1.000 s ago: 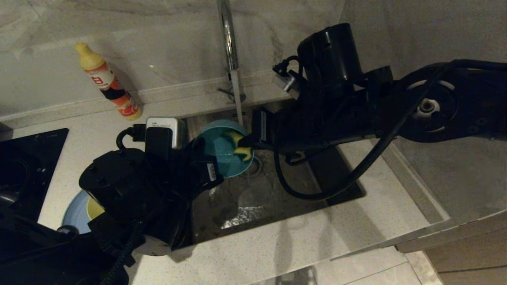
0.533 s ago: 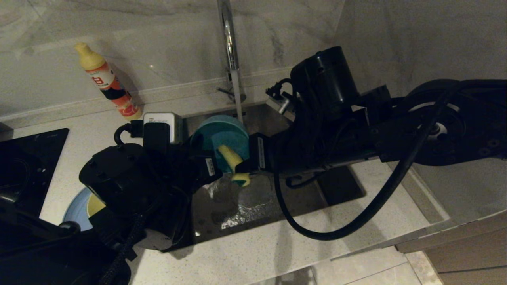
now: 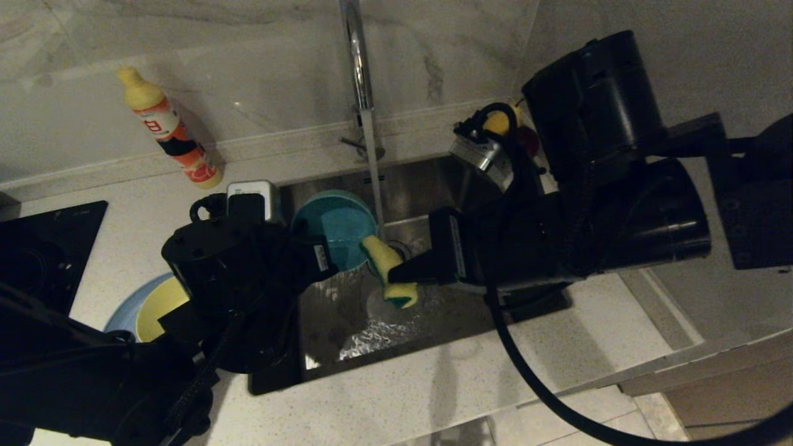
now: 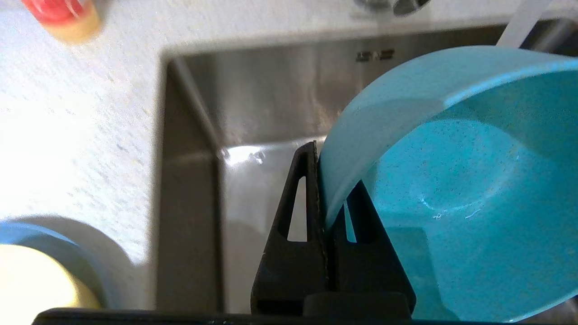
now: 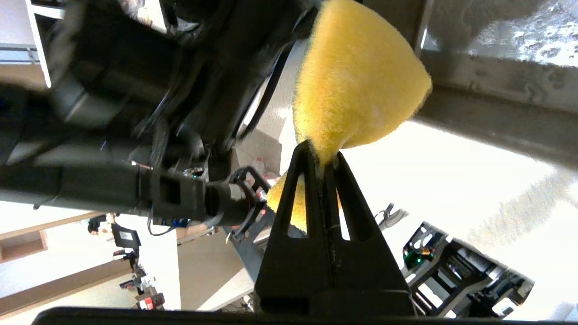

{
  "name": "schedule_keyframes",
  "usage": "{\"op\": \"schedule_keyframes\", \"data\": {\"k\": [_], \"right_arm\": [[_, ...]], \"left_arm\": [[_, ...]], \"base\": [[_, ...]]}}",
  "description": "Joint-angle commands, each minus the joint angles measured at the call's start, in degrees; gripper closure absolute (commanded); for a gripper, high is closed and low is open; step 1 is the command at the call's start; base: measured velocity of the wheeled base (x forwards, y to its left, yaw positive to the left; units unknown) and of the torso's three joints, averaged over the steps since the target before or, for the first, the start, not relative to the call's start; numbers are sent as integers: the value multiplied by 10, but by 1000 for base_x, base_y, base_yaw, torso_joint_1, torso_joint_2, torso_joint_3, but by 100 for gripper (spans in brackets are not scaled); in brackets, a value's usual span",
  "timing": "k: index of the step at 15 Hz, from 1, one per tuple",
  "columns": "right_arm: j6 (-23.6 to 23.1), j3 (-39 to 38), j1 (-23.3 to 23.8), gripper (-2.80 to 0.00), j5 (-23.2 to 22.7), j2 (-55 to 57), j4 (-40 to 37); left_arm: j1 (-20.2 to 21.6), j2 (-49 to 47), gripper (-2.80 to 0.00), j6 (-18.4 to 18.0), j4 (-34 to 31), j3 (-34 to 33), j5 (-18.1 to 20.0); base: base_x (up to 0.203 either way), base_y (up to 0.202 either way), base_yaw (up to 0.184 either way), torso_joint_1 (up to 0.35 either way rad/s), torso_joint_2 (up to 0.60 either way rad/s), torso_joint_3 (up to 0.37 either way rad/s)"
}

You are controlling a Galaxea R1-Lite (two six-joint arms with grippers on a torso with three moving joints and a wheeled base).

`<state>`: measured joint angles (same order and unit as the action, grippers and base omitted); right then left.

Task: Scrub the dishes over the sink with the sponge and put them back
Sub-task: Wipe the bowl, then rinse the bowl

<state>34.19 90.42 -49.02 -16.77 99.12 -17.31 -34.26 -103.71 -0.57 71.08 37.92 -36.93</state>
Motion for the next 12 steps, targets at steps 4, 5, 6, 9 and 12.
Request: {"op": "schedule_keyframes", "data": {"k": [4,5,6,9,12], "right_arm": [[3,-59,14,0,-10,-133,-4],[3,-71,24,0,-16,-149,-1],[2,-83,36,0,-27,-161,0],[3,-110,78,0,-67,-187,1],[3,-128,120,0,-103,-201,2]], "left_arm": [[19,-8,0,148,-214,65,8],[23,-9,0,175,-261,83,22],[27,-9,0,205,-317,105,44],[36,-25,0,298,-457,191,103],[46,-85,0,358,-542,288,119]], "base": [[0,0,0,0,0,0],[0,0,0,0,0,0],[0,0,0,0,0,0],[0,0,0,0,0,0],[0,0,0,0,0,0]]}}
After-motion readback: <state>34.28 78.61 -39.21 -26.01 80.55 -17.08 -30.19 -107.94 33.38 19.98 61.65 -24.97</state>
